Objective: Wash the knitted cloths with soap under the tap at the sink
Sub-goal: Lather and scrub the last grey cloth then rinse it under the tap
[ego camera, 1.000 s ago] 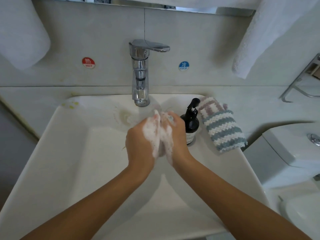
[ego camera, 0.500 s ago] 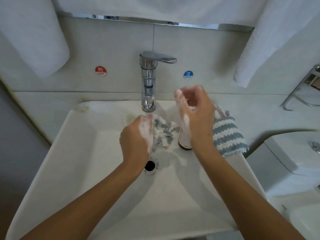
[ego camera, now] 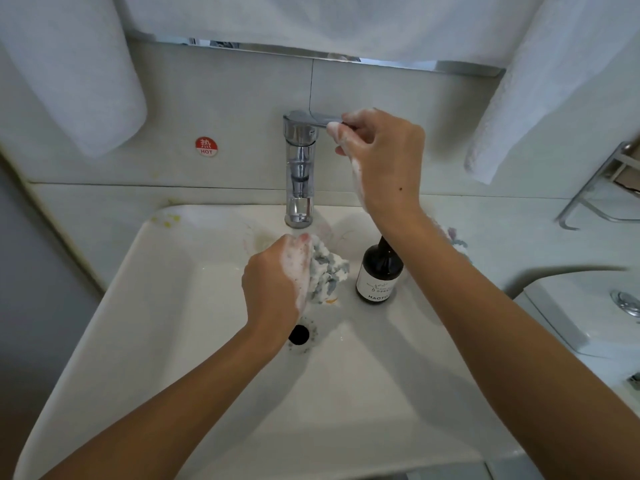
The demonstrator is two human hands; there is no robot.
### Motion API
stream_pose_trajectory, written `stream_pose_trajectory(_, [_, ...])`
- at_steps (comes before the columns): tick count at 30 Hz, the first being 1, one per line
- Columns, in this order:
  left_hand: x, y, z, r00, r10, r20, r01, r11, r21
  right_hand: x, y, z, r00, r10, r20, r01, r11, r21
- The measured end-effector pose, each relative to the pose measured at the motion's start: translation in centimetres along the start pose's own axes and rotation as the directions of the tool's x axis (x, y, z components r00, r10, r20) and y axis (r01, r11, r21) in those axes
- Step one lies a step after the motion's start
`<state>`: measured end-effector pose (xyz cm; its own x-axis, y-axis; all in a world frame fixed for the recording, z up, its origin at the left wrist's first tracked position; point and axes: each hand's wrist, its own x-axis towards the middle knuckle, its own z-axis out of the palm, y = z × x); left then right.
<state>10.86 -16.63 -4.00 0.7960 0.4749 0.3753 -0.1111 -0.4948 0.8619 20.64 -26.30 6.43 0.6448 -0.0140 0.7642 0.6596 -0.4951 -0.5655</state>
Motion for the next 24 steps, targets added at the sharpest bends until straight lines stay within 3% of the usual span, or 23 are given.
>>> stream_pose_trajectory(5, [-0.1, 0.4, 0.0, 1.000, 0.013, 0.012, -0.013, 1.000, 0.015, 1.2, -0.5, 0.3, 1.000, -0.004, 0.015, 0.004, 0.999, -0.041])
stream_pose_trajectory(10, [-0.2, -0.6, -0.7, 0.991, -0.075, 0.108, 0.089, 0.987, -0.134, 2.3, -1.4, 0.8, 1.000, 0.000, 0.030, 0.003, 0.995, -0.103])
stream_pose_trajectory(13, [0.0, 0.8, -1.0, 0.957, -0.238, 0.166, 0.272, 0.934, -0.232, 1.2, -1.7, 0.6, 0.998, 0.060, -0.009, -0.060, 0.998, 0.028])
stream_pose_trajectory(15, [0.0, 1.5, -0.9, 0.951, -0.274, 0.144, 0.289, 0.952, -0.098, -1.0, -1.8, 0.2, 0.984, 0.178, -0.022, -0.168, 0.958, 0.232])
stream_pose_trajectory(18, [0.0, 0.9, -0.8, 0.979, -0.169, 0.117, 0.174, 0.984, -0.038, -6.2, -1.0, 0.4, 0.904, 0.415, 0.099, -0.420, 0.828, 0.372])
stream_pose_trajectory(21, [0.2, 0.0, -0.5, 0.990, -0.108, 0.089, 0.112, 0.993, -0.044, -10.6, -0.1, 1.2, 0.785, 0.505, 0.359, -0.599, 0.766, 0.232])
stream_pose_trajectory(24, [0.2, -0.1, -0.2, 0.993, -0.105, 0.052, 0.110, 0.987, -0.116, -12.5, 1.1, 2.0, 0.604, 0.548, 0.579, -0.725, 0.679, 0.114])
